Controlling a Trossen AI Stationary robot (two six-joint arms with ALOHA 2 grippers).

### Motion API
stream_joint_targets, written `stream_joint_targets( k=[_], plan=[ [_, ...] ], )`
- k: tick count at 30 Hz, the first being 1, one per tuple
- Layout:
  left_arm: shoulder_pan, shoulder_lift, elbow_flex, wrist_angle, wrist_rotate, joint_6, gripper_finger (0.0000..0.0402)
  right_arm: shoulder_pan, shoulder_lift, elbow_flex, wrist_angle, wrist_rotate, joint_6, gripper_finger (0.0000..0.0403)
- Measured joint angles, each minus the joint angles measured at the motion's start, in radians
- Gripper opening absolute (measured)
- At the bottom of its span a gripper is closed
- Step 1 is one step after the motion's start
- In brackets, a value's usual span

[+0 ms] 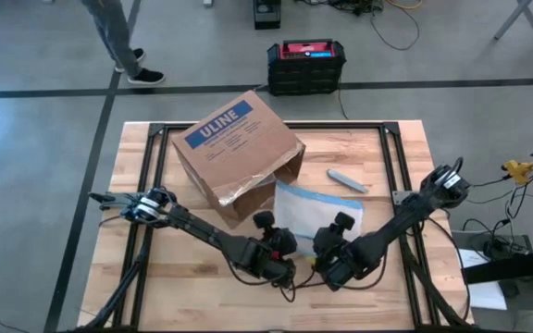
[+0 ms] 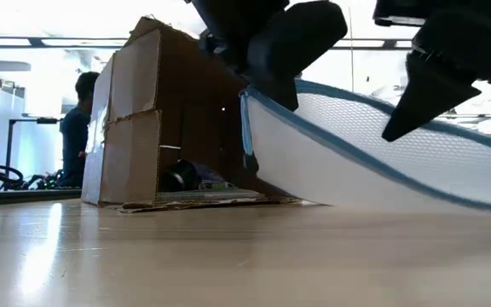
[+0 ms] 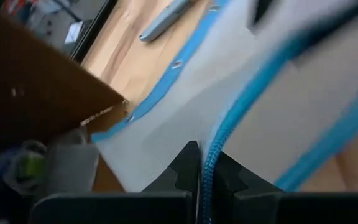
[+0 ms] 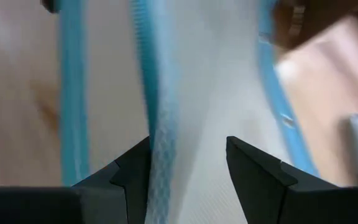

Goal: Unpack boxes
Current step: Put the transparent zip pouch into the white zip bag

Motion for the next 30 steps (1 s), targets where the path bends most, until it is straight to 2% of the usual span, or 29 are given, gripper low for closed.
stream_joint_targets(
  k=[2, 4, 6, 8, 11, 17, 21, 26, 30],
  plan=[
    [0.002, 0.000, 0.000, 0.004, 0.015, 0.058, 0.0000, -0.017, -0.005, -0.001, -0.042, -0.004, 0.014, 0.0139],
    [0.003, 0.000, 0.000, 0.004, 0.043, 0.102, 0.0000, -0.034, -0.006, -0.008, -0.048, -0.004, 0.011, 0.0094],
    [0.003, 0.000, 0.000, 0.009, 0.054, 0.097, 0.0000, -0.049, -0.003, -0.015, -0.032, 0.001, -0.014, 0.0036],
    [0.002, 0.000, 0.000, 0.016, 0.055, 0.054, 0.0000, -0.056, -0.002, -0.023, 0.002, 0.001, -0.038, 0.0012],
    [-0.010, 0.000, 0.000, 0.015, 0.053, -0.018, 0.0002, -0.053, -0.002, -0.024, 0.010, 0.021, -0.032, 0.0010],
    [-0.037, 0.000, 0.000, -0.005, 0.054, -0.033, 0.0016, -0.028, -0.011, -0.024, -0.042, 0.054, 0.000, 0.0002],
    [-0.056, -0.022, 0.000, -0.137, 0.049, -0.051, 0.0029, -0.030, -0.012, -0.034, -0.112, 0.056, 0.117, 0.0000],
    [-0.065, -0.062, -0.001, -0.345, -0.082, -0.220, 0.0054, -0.029, -0.012, -0.038, -0.104, 0.013, 0.168, 0.0000],
    [-0.054, -0.096, -0.035, -0.360, -0.147, -0.266, 0.0075, -0.021, -0.011, -0.039, -0.106, -0.008, 0.180, 0.0000]
  ],
)
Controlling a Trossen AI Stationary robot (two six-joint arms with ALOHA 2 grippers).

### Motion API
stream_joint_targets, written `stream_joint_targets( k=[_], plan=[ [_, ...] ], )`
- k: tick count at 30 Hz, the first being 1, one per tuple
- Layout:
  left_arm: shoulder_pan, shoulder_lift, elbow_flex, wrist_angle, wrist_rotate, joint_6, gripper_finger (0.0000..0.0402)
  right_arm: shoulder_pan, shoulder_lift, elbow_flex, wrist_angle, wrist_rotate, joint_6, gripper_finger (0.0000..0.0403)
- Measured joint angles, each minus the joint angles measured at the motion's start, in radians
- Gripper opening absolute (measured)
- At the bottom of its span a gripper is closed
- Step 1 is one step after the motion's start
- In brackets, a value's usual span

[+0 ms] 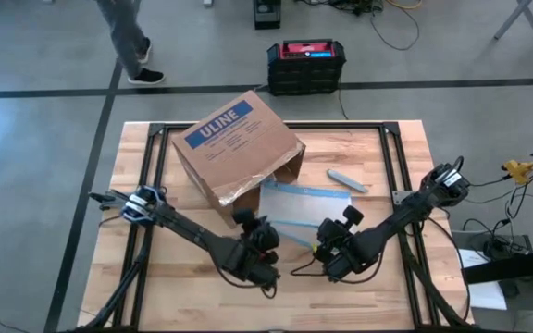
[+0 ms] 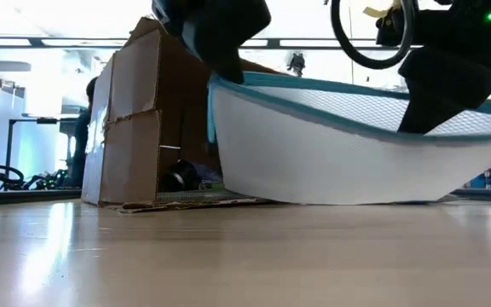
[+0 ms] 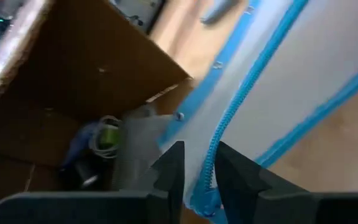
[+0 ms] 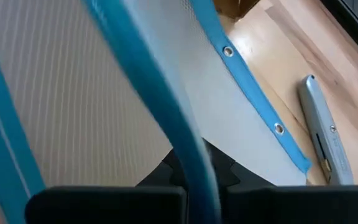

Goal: Unpack boxes
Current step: Put the transparent zip pouch into the white zip bag

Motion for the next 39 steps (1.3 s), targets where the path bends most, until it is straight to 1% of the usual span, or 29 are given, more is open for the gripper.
stream_joint_targets(
  k=[2, 5, 9, 15, 18, 21, 23, 26, 29, 31, 34, 36, 38, 39],
  plan=[
    [0.000, -0.018, -0.033, 0.049, 0.020, 0.014, 0.0085, 0.004, 0.000, 0.000, -0.004, -0.001, 0.006, 0.0000],
    [0.000, -0.032, -0.101, 0.155, 0.088, 0.074, 0.0100, 0.002, -0.002, 0.000, -0.006, 0.005, 0.004, 0.0000],
    [0.004, -0.032, -0.219, 0.396, 0.159, 0.188, 0.0119, 0.002, -0.003, 0.000, -0.002, 0.016, -0.040, 0.0000],
    [0.044, -0.032, -0.365, 0.728, 0.153, 0.273, 0.0144, 0.015, -0.003, 0.000, 0.000, -0.015, -0.086, 0.0000],
    [0.067, -0.032, -0.423, 0.955, 0.151, 0.356, 0.0152, 0.036, -0.003, 0.001, 0.012, -0.029, -0.085, 0.0000],
    [0.092, -0.032, -0.458, 1.097, 0.150, 0.443, 0.0156, 0.059, -0.003, 0.008, 0.022, -0.059, -0.081, 0.0000],
    [0.109, -0.033, -0.463, 1.131, 0.150, 0.473, 0.0158, 0.073, -0.005, 0.007, -0.009, -0.064, -0.054, 0.0000],
    [0.122, -0.036, -0.456, 1.141, 0.164, 0.510, 0.0161, 0.092, -0.006, 0.008, -0.100, -0.066, 0.052, 0.0000],
    [0.112, -0.046, -0.425, 1.145, 0.252, 0.552, 0.0166, 0.108, -0.006, 0.007, -0.178, -0.074, 0.142, 0.0000],
    [0.098, -0.060, -0.403, 1.150, 0.317, 0.571, 0.0170, 0.116, -0.006, 0.007, -0.190, -0.075, 0.162, 0.0000],
    [0.070, -0.086, -0.388, 1.149, 0.356, 0.593, 0.0176, 0.120, -0.006, 0.007, -0.183, -0.075, 0.163, 0.0000],
    [0.055, -0.105, -0.389, 1.143, 0.355, 0.601, 0.0179, 0.120, -0.006, 0.007, -0.176, -0.075, 0.162, 0.0000],
    [0.046, -0.132, -0.397, 1.098, 0.314, 0.598, 0.0180, 0.123, -0.006, 0.008, -0.162, -0.074, 0.148, 0.0000],
    [0.045, -0.145, -0.402, 1.066, 0.274, 0.584, 0.0180, 0.125, -0.006, 0.009, -0.161, -0.073, 0.141, 0.0000]
  ],
)
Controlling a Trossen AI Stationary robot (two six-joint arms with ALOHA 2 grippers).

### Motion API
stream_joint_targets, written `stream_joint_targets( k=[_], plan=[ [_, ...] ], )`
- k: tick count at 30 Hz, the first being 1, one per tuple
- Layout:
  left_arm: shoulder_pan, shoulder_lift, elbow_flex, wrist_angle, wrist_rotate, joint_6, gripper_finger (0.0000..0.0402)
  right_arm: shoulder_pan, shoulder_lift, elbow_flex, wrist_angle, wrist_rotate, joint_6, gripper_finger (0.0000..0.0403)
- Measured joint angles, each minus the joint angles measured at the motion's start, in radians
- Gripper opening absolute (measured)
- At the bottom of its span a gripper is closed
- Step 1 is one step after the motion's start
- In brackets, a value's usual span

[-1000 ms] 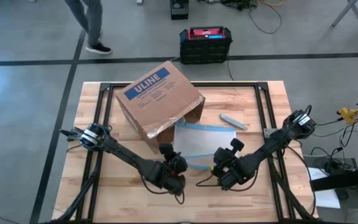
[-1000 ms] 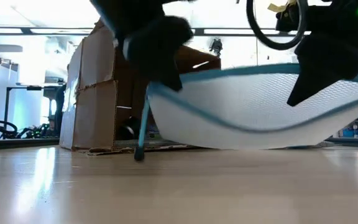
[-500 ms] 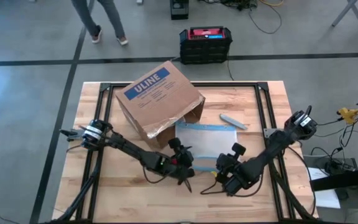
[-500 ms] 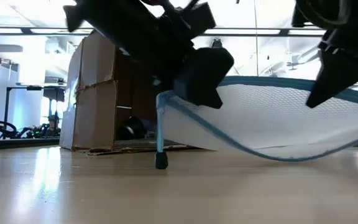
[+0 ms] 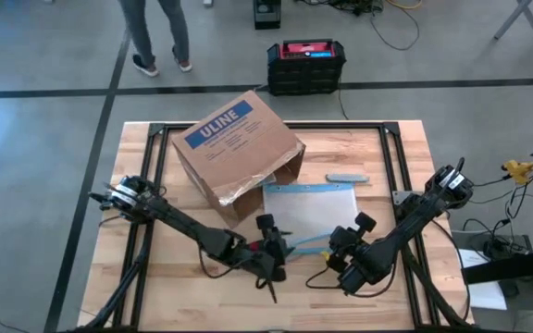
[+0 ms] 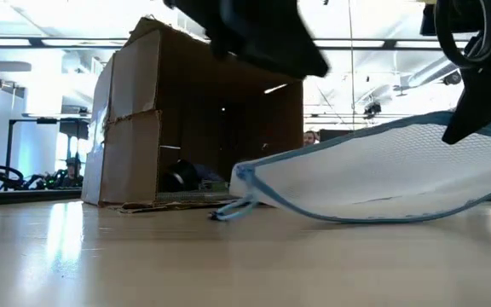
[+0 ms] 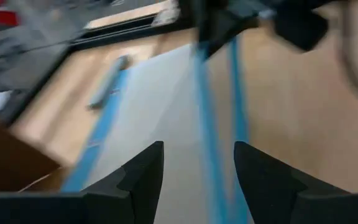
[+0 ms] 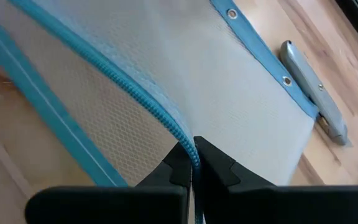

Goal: Unpack boxes
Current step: Put the transparent zip pouch into the white zip bag

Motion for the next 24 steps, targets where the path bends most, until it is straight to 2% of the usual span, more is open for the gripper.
stream_joint_targets(
  k=[3, 6, 9, 15, 18, 24],
  plan=[
    [0.008, -0.030, -0.016, -0.157, -0.159, -0.136, 0.0174, 0.009, 0.000, 0.001, 0.006, -0.001, -0.016, 0.0000],
    [0.049, -0.038, -0.021, -0.340, -0.206, -0.322, 0.0164, 0.017, 0.000, 0.001, 0.018, -0.022, -0.021, 0.0000],
    [0.102, -0.021, -0.022, -0.416, -0.173, -0.424, 0.0155, 0.022, 0.000, 0.001, 0.078, -0.061, -0.051, 0.0000],
    [0.184, 0.040, -0.027, -0.427, -0.046, -0.438, 0.0139, 0.028, 0.000, 0.001, 0.272, -0.146, -0.184, 0.0000],
    [0.196, 0.057, -0.027, -0.487, -0.004, -0.478, 0.0130, 0.029, 0.000, 0.004, 0.323, -0.167, -0.231, 0.0000],
    [0.195, 0.080, -0.028, -0.667, 0.066, -0.707, 0.0118, 0.030, 0.000, 0.069, 0.323, -0.157, -0.342, 0.0000]
  ],
)
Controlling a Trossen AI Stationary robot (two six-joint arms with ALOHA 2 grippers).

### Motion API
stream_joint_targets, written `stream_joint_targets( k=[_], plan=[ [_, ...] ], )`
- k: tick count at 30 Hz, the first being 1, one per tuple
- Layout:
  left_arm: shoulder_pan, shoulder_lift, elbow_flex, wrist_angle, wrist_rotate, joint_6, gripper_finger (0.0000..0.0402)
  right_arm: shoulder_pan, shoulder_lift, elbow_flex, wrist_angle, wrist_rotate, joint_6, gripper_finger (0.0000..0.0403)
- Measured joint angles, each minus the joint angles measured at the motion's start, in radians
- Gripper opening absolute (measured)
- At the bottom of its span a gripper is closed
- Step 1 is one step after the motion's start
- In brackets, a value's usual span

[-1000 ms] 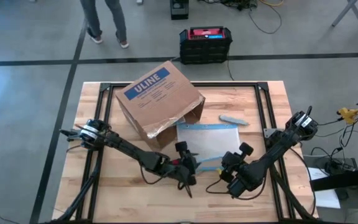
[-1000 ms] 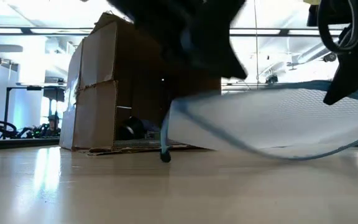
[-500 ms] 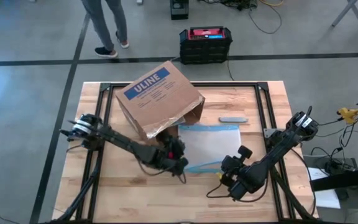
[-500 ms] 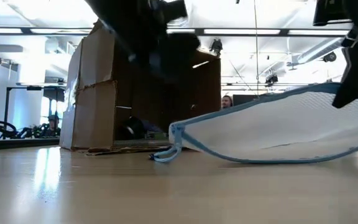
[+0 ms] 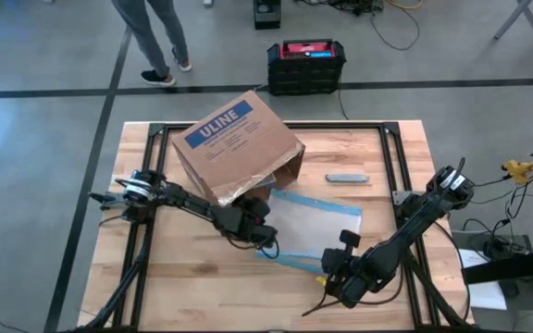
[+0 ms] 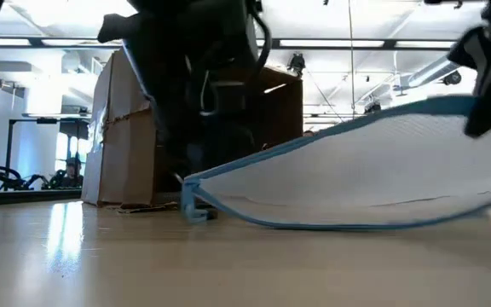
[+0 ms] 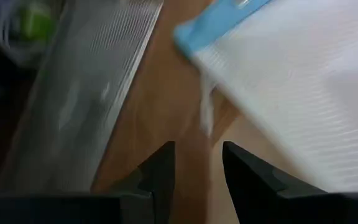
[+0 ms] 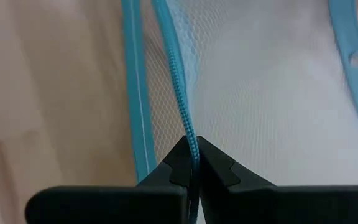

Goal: Unpack boxes
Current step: Put the transparent zip pouch into the white zip bag

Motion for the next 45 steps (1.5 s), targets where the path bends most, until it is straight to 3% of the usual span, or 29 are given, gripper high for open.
stream_joint_targets(
  k=[7, 12, 18, 24, 26, 31, 33, 40, 45],
  plan=[
    [-0.016, 0.005, -0.057, -0.028, 0.150, -0.169, 0.0117, 0.000, 0.000, 0.080, -0.009, 0.028, -0.143, 0.0000],
    [-0.086, -0.001, -0.093, -0.090, 0.165, -0.269, 0.0117, 0.000, -0.003, 0.105, -0.048, 0.028, -0.173, 0.0000],
    [-0.206, -0.034, -0.123, -0.140, 0.186, -0.333, 0.0117, -0.002, -0.031, 0.111, -0.172, 0.028, -0.122, 0.0000],
    [-0.355, -0.083, -0.129, -0.302, 0.254, -0.492, 0.0117, -0.002, -0.069, 0.102, -0.285, 0.056, -0.026, 0.0000],
    [-0.404, -0.102, -0.129, -0.301, 0.148, -0.540, 0.0117, -0.003, -0.074, 0.096, -0.272, 0.058, -0.027, 0.0000],
    [-0.482, -0.110, -0.137, -0.166, -0.311, -0.590, 0.0117, -0.011, -0.067, 0.088, -0.263, 0.055, -0.066, 0.0000],
    [-0.478, -0.110, -0.142, -0.116, -0.413, -0.572, 0.0117, -0.011, -0.072, 0.087, -0.290, 0.055, -0.057, 0.0000],
    [-0.340, -0.085, -0.178, -0.005, -0.446, -0.457, 0.0117, 0.006, -0.119, 0.090, -0.443, 0.056, 0.110, 0.0000],
    [-0.244, -0.059, -0.209, -0.004, -0.389, -0.427, 0.0117, 0.030, -0.128, 0.087, -0.617, 0.050, 0.326, 0.0000]
  ],
)
